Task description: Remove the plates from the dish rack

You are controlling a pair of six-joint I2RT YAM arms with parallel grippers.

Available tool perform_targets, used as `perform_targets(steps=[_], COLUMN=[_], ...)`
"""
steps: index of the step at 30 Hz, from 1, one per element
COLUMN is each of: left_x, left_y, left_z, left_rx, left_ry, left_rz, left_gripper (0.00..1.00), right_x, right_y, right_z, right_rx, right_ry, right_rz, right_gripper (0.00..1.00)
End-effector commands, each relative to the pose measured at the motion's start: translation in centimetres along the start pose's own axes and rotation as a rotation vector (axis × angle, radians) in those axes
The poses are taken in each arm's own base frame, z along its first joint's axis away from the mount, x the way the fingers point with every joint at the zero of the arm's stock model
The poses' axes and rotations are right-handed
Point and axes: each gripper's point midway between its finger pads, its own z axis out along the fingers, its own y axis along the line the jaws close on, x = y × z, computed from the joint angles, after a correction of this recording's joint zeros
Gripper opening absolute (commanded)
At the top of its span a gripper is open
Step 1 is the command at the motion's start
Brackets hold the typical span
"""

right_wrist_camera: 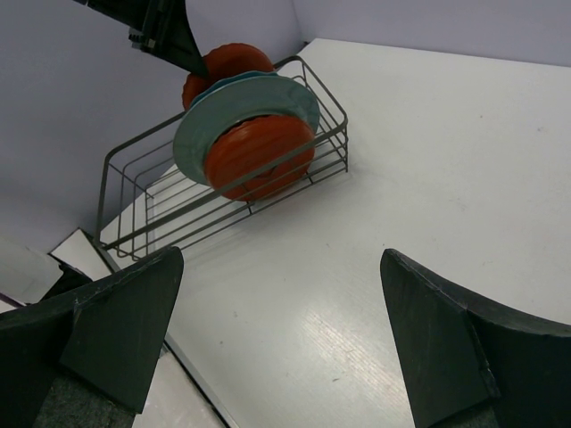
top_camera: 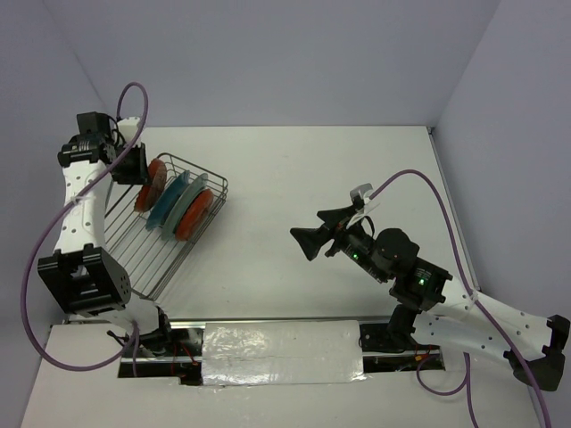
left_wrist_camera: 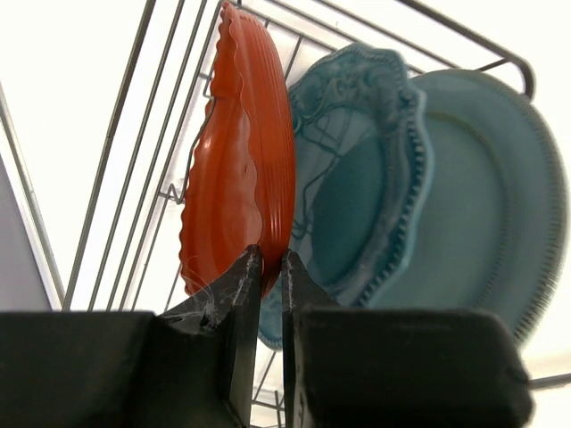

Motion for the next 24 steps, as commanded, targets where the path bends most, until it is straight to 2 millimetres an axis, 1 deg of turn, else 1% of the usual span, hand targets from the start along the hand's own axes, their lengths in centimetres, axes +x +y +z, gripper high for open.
perform_targets(steps=[1,2,5,6,7,10,11,13,14,15,18,20,21,24], left_x=[-1.5,-1.0,-0.5,-0.7,-0.5,-1.6,-2.3,-3.3,-4.1,-4.5,-6.9,-7.7,-8.3,-9.0], left_y=[-0.6,-0.6,-0.8,-1.0,-1.5,-2.4,-3.0,-3.7,-4.4,-4.7,-5.4,-5.7,-6.2,-7.2], left_z=[-2.2,-2.1,-2.1,-2.5,-2.4,-3.1,-3.3,-4.3,-5.1,-5.5,-8.1,-9.2,-10.1,-11.3], left_rx=[-0.003,-0.003,-0.001,0.002,0.028,0.062,0.097,0.123,0.154,0.166,0.175,0.181,0.199,0.238], left_ry=[-0.096,-0.081,-0.086,-0.107,-0.11,-0.174,-0.204,-0.255,-0.29,-0.309,-0.403,-0.442,-0.476,-0.52], left_rz=[-0.009,-0.014,-0.016,-0.02,-0.028,-0.046,-0.05,-0.035,-0.059,-0.057,-0.048,-0.051,-0.038,-0.028], left_gripper=[0.0,0.0,0.0,0.0,0.0,0.0,0.0,0.0,0.0,0.0,0.0,0.0,0.0,0.0], right_x=[-2.6,-2.5,-2.5,-2.6,-2.6,-2.5,-2.4,-2.5,-2.6,-2.5,-2.5,-2.2,-2.2,-1.9], right_y=[0.7,0.8,0.9,0.8,0.8,0.7,0.7,1.0,0.9,1.0,0.9,0.6,0.6,0.5], right_z=[-0.1,-0.1,-0.2,-0.1,-0.1,0.0,0.0,-0.1,-0.1,-0.1,-0.1,0.1,0.2,0.5], right_rx=[-0.015,-0.018,-0.025,-0.021,-0.021,-0.013,-0.012,-0.025,-0.027,-0.029,-0.026,-0.01,-0.009,0.0], right_ry=[-0.054,-0.053,-0.054,-0.055,-0.055,-0.049,-0.044,-0.044,-0.049,-0.048,-0.051,-0.044,-0.042,-0.028], right_rz=[0.0,0.0,0.001,0.001,0.0,-0.001,-0.002,0.0,0.001,0.001,-0.001,-0.006,-0.008,-0.012], right_gripper=[0.98,0.98,0.98,0.98,0.98,0.98,0.98,0.98,0.98,0.98,0.98,0.98,0.98,0.98])
